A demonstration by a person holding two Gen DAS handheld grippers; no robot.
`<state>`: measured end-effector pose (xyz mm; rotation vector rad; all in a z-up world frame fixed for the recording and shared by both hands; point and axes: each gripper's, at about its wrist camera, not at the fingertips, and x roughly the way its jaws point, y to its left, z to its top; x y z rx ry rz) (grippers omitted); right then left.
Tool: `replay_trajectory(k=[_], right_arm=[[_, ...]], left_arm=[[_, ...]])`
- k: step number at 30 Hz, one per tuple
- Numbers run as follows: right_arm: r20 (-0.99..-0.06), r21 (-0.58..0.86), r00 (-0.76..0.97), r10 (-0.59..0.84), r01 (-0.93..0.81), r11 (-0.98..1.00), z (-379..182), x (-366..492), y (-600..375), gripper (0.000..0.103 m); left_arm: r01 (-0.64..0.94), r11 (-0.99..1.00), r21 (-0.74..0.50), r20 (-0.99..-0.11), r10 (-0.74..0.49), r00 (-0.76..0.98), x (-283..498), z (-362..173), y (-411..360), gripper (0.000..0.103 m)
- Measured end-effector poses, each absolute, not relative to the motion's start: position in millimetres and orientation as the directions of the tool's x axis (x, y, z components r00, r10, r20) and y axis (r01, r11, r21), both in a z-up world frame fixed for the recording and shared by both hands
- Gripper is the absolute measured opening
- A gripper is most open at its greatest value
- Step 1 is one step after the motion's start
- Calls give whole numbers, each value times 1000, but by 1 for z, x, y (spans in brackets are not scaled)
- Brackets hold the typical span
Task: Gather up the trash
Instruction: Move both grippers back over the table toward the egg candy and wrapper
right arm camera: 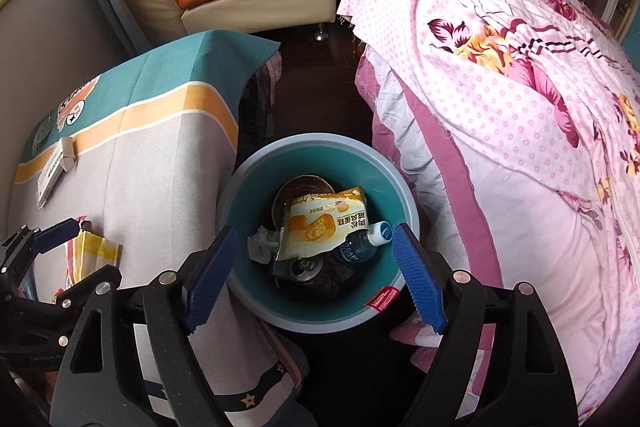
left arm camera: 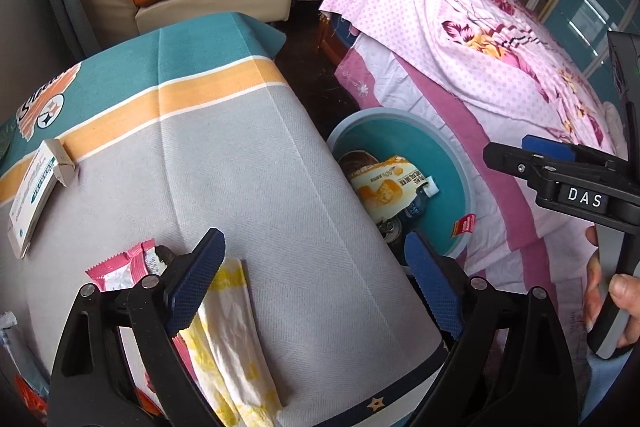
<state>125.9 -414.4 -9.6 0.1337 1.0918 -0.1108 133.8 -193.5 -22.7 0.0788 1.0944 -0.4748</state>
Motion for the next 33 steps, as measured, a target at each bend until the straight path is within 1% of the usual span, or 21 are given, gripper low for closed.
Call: replay_trajectory(k=[5,14,17,25,33], right_arm=[[-895,40,445,-18,120,992,-4,120,-387,76],[-906,38,423,27,18,999,1,109,-324,76],[-912,43,409,45,-15,999,-2,104,-303,78],[-926,61,367,86,-80,995,-18,92,-263,78],[-933,92,338,123,-107,990,-32,84,-244,78]], left_arm=[[370,908,-195,-864,-338,374,122,-21,-162,92],[324,926,-193,-869,-315,382,94,-23,-102,92],[304,935,-184,-875,-297,382,84,-27,-80,92],[269,949,-162,-897,-255,360,57,-45,-33,92],[240,960,-147,-913,-225,340,41,-65,-11,92]])
